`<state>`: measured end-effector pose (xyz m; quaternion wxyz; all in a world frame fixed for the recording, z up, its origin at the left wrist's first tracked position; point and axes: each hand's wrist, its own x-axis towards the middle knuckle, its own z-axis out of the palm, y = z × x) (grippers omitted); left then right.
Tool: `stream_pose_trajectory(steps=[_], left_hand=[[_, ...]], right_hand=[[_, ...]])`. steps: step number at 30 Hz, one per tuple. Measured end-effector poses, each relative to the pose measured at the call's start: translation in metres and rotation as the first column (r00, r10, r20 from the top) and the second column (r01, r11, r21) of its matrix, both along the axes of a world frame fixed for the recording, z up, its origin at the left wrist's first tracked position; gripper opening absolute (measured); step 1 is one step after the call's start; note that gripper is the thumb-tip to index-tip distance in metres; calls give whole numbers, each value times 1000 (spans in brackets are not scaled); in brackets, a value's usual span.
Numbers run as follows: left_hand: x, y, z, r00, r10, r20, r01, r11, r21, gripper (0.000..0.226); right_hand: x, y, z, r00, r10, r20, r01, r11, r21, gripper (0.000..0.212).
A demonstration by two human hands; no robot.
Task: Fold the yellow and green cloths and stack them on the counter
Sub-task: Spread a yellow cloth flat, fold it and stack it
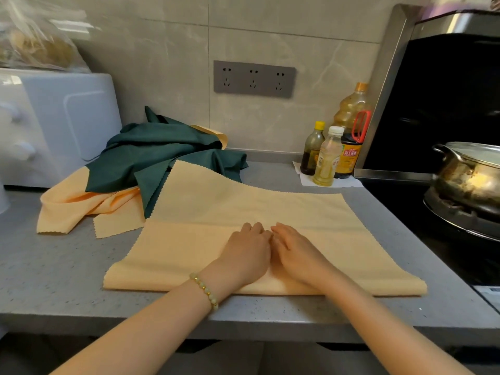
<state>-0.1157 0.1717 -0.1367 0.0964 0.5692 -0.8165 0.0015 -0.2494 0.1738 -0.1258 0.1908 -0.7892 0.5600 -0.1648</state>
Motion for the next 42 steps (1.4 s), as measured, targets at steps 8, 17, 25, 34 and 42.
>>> stream_pose_trajectory(steps=[8, 17, 25, 34, 42], left_hand=[[3, 8, -16, 997, 7, -71, -5, 1000, 22, 54], [5, 10, -17, 1000, 17, 3, -17, 971, 240, 101], [4, 13, -15, 1000, 2, 1, -2, 970, 242, 92], [1, 11, -13, 1000, -24, 20, 18, 965, 262, 87], [-17, 4, -15, 999, -11, -38, 20, 974, 224, 62]], right_hand=[[-4, 14, -27, 953, -108, -283, 98, 994, -49, 51], [-73, 21, -28, 914, -245, -322, 244, 969, -45, 58], [-138, 28, -19, 899, -242, -366, 266, 964, 17, 63], [-133, 21, 19, 872, -309, -379, 337, 942, 8, 57], [-22, -12, -11, 981, -72, -182, 73, 997, -3, 50]])
